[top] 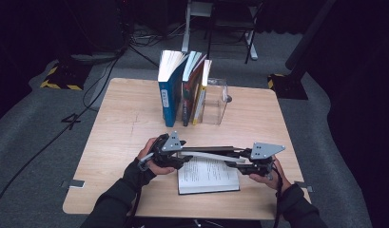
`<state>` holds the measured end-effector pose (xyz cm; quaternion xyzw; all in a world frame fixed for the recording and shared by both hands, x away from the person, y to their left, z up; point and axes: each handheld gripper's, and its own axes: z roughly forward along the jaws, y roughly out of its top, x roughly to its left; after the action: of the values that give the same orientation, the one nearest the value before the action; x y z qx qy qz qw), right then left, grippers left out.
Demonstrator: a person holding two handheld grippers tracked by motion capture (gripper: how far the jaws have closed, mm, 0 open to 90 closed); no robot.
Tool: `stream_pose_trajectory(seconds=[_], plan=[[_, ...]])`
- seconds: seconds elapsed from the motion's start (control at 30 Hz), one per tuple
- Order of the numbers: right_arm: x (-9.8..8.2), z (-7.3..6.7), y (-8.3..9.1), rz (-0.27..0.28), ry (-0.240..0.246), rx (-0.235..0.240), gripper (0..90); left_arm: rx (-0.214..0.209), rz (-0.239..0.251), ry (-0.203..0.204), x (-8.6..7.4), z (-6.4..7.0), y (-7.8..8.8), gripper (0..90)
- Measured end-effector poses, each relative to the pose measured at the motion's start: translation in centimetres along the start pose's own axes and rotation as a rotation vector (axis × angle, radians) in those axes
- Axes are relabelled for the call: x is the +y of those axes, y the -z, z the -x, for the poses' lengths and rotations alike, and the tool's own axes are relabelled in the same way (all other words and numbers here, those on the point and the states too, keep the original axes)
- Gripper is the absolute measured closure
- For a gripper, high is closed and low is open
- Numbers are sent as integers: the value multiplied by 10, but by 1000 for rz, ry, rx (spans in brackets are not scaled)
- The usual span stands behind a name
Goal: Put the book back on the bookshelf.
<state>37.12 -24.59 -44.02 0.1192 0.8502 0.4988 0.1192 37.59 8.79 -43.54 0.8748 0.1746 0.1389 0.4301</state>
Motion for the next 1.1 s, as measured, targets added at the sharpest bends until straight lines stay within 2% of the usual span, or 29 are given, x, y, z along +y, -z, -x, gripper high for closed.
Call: stream_pose_trajectory(seconds=[0.03, 0.07, 0.1, 0.13, 0.2, 0.3, 0.4, 0.5, 0.57, 0.63, 0.7, 0.8, 0.87, 0.93, 1.03, 1.1], plan=[[1, -3, -2, -5, 7, -32, 612, -10, 7, -11, 0, 1, 0, 511], [1, -3, -2, -3, 3, -37, 613, -6, 8, -30, 2, 3, 1, 541], [1, -3, -2, -3, 3, -37, 613, -6, 8, -30, 2, 3, 1, 575], [1, -2, -2, -1, 2, -39, 617, 0, 11, -51, 3, 4, 1, 575], [0, -2, -1, -13, 8, -68, 574, -3, 19, -41, 3, 3, 1, 599], [-4, 0, 3, -23, 0, -74, 508, -12, 30, -30, 3, 1, 2, 623], [-12, 3, 10, -24, -18, -88, 495, -10, 28, -50, 2, 2, 3, 632], [-20, 9, 19, -32, -34, -128, 461, -21, 25, -73, 2, 3, 7, 655], [-26, 16, 24, -24, -77, -182, 399, -31, 20, -85, 1, 4, 9, 660], [-27, 20, 25, -11, -94, -195, 375, -44, 23, -92, 0, 4, 12, 661], [-24, 20, 22, -3, -77, -190, 375, -61, 31, -82, -1, 2, 14, 663], [-16, 17, 15, -4, -30, -156, 389, -71, 19, -96, -1, 1, 16, 661], [-11, 19, 10, 9, -21, -130, 424, -73, 18, -80, -1, -1, 17, 665], [-7, 22, 8, 12, -18, -126, 464, -76, 22, -69, -1, -3, 18, 666], [-4, 21, 7, 18, -2, -120, 498, -70, 9, -83, -2, -5, 21, 666], [-2, 20, 5, 17, 4, -109, 498, -66, 1, -111, -3, -7, 24, 680]])
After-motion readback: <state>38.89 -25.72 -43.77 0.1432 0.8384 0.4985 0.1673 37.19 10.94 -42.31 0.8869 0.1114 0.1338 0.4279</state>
